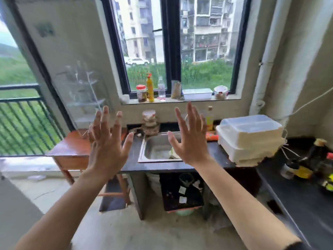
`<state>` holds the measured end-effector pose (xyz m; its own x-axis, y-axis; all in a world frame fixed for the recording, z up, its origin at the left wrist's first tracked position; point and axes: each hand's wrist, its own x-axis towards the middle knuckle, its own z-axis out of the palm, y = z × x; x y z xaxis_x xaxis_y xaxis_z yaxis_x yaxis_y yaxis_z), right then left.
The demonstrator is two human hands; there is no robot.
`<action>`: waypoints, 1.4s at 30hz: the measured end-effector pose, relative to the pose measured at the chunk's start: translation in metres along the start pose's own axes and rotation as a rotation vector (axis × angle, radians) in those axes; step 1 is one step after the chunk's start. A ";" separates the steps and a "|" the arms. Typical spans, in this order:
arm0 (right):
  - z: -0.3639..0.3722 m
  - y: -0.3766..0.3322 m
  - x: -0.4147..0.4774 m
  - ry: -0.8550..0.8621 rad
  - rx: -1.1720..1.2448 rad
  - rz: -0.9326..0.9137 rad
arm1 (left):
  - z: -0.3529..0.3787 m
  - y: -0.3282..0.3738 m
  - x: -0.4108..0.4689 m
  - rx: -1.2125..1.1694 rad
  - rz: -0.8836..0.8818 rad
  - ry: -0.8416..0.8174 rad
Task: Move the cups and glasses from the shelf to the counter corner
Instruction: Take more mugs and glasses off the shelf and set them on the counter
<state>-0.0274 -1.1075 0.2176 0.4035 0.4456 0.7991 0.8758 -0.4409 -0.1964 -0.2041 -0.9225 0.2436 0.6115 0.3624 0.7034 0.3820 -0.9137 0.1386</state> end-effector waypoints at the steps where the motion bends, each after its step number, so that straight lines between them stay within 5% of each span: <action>1: 0.023 -0.020 0.013 -0.014 0.021 -0.036 | -0.005 -0.026 0.001 0.029 -0.023 0.012; 12: 0.238 -0.145 0.105 -0.146 0.257 -0.205 | 0.020 -0.226 0.028 0.198 -0.232 -0.012; 23: 0.473 -0.132 0.260 -0.266 0.306 -0.080 | 0.186 -0.407 0.204 0.229 -0.305 -0.245; 42: 0.706 -0.183 0.382 -0.560 0.478 0.082 | 0.318 -0.628 0.336 -0.136 -0.470 -0.267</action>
<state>0.1533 -0.3065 0.1574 0.4355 0.8128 0.3869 0.8050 -0.1592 -0.5716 -0.0181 -0.1682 0.1714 0.5579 0.7546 0.3454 0.5741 -0.6515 0.4960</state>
